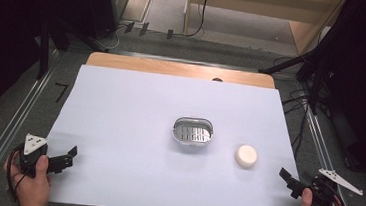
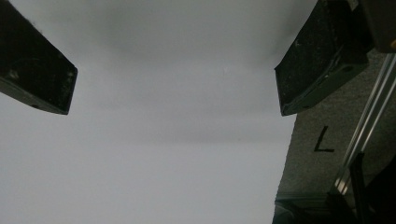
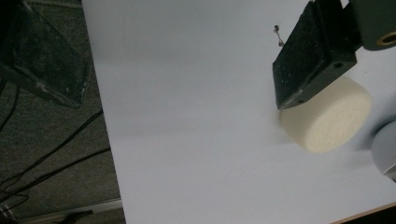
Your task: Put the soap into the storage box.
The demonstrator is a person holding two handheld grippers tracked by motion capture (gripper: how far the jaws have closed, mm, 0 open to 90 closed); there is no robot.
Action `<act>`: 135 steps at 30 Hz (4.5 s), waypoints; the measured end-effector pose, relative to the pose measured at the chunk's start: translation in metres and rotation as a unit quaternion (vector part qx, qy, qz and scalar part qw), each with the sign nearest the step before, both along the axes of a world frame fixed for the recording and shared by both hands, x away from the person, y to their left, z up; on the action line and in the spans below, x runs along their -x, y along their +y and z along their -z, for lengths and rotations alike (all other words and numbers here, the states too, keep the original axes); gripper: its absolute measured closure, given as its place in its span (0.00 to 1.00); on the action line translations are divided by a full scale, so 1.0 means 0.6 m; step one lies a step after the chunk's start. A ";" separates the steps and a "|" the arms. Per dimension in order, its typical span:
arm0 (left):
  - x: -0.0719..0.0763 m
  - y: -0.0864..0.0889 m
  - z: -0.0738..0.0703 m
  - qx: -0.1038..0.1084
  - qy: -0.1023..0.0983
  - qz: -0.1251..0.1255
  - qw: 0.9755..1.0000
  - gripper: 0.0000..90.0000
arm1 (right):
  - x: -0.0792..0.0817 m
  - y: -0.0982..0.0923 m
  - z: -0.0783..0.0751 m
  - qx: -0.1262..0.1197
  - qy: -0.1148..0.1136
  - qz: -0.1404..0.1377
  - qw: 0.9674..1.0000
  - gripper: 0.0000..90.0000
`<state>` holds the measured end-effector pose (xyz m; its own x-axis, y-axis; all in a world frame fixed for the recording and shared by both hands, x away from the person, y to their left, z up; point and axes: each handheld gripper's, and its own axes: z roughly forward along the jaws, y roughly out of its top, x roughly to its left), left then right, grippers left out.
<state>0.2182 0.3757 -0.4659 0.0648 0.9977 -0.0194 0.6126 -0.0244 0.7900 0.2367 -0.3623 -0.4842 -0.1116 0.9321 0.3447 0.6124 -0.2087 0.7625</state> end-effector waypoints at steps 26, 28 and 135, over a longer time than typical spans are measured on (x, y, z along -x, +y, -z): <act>0.001 -0.001 0.000 -0.005 0.000 0.000 1.000 0.00 | -0.022 0.085 -0.033 0.050 0.038 -0.083 0.995 0.03; 0.001 -0.001 0.000 -0.004 -0.001 0.000 1.000 0.00 | -0.029 0.098 -0.034 0.053 0.045 -0.094 0.993 0.02; 0.001 0.002 -0.001 0.004 -0.003 -0.002 1.000 0.00 | -0.108 0.246 -0.063 0.092 0.062 -0.100 0.989 0.28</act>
